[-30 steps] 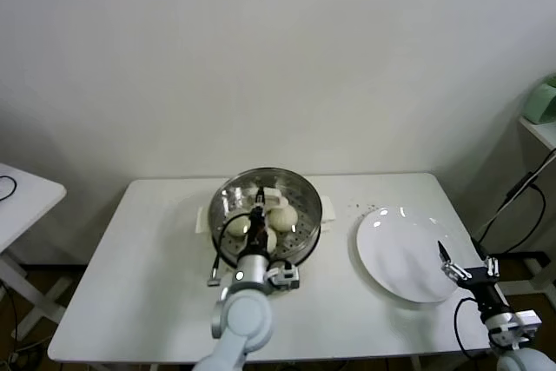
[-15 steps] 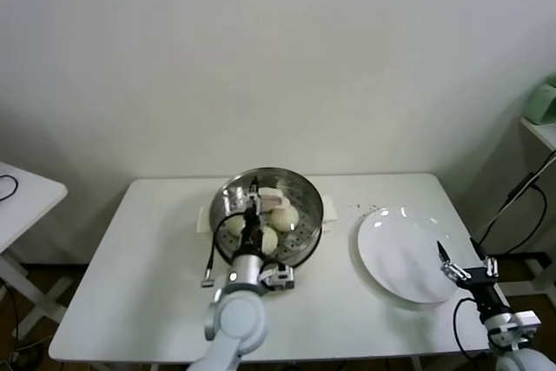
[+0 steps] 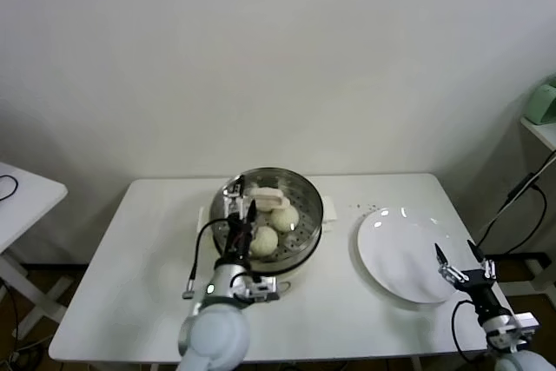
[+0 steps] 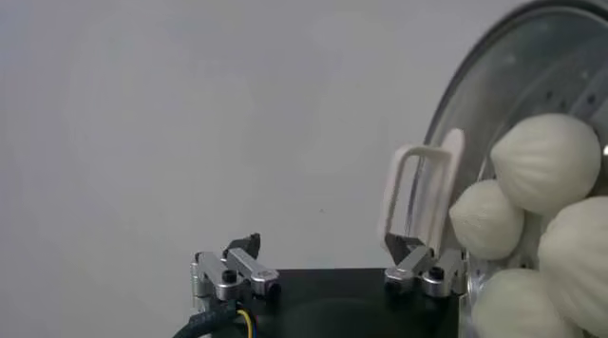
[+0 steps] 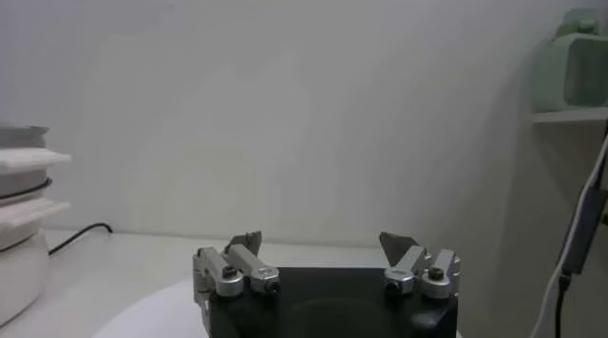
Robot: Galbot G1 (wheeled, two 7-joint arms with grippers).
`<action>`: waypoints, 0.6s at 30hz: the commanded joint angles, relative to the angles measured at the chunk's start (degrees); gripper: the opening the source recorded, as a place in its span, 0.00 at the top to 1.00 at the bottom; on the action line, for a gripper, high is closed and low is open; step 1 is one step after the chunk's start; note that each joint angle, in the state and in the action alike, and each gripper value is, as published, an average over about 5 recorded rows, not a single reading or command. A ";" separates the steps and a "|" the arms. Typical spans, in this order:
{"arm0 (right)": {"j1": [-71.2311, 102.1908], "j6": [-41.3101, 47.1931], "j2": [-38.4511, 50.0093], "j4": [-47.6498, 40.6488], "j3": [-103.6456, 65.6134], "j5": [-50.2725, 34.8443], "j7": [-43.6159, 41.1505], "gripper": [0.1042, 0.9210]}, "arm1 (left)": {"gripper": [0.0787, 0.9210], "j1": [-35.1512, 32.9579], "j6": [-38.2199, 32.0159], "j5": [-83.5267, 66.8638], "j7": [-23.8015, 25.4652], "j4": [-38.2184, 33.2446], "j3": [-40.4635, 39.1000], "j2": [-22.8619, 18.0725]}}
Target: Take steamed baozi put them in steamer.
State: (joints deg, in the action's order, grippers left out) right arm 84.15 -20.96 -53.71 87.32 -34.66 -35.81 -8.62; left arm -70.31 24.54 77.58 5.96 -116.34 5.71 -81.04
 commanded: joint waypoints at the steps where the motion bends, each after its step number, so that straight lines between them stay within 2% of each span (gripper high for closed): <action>1: 0.75 -1.19 -0.30 0.55 0.57 -0.62 0.09 0.12 | 0.12 -8.01 -7.45 -37.16 -4.74 -10.78 9.14 4.51; 5: 0.91 -2.36 -0.94 0.78 0.65 -0.09 -0.15 0.12 | 0.12 -12.05 -13.49 -58.08 -7.97 -11.20 18.81 4.87; 9: 0.89 -3.19 -1.84 0.86 0.89 0.74 0.01 0.12 | 0.12 -15.97 -18.47 -76.90 -5.48 -8.66 30.27 3.25; 13: 1.18 -3.90 -2.95 0.81 1.13 1.76 0.23 0.12 | 0.12 -19.24 -27.56 -88.08 -2.02 0.08 39.07 2.80; 18: 2.03 -4.53 -3.93 0.83 1.07 2.08 0.55 0.12 | 0.12 -22.12 -40.05 -91.30 -0.94 11.93 41.14 3.62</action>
State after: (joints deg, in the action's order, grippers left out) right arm 85.44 -24.00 -56.08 88.07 -33.79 -34.67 -8.46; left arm -83.98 7.20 17.39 2.79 -120.15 29.97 -78.06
